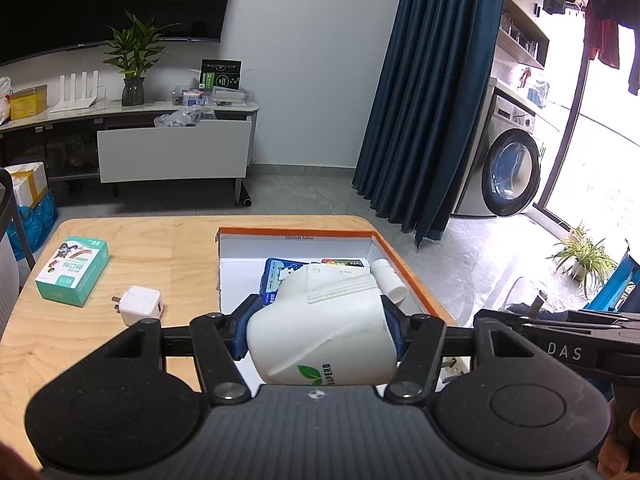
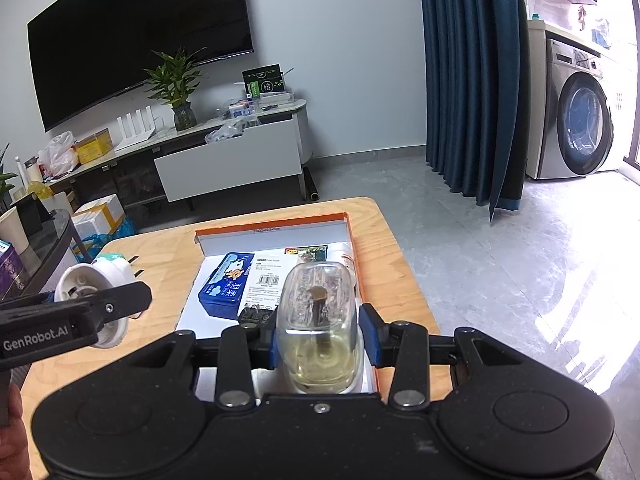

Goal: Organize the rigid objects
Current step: 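Hold the plug-in device and glass bottle above the white box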

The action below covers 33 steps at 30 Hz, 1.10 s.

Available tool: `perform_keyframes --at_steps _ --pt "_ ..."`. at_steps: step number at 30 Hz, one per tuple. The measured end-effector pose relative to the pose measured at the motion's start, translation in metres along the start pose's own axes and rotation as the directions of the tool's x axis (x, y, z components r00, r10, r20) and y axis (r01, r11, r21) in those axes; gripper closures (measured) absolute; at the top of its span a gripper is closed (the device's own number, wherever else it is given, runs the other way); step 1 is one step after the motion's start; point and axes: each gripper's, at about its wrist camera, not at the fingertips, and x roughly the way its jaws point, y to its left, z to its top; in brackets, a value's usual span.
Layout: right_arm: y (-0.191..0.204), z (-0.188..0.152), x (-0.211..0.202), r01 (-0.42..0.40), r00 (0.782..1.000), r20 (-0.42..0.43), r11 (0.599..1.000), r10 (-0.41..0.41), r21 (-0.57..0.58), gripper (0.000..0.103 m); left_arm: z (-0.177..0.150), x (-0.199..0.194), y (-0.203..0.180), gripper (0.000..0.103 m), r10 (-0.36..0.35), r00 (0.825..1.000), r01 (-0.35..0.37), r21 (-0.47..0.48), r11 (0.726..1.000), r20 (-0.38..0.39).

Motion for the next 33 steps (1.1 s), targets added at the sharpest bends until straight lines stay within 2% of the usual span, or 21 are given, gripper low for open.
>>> perform_keyframes --at_steps 33 --pt "0.0044 -0.0035 0.003 -0.009 1.0 -0.016 1.0 0.009 -0.007 0.055 -0.0066 0.0016 -0.0038 0.041 -0.015 1.0 0.015 -0.01 1.0 -0.022"
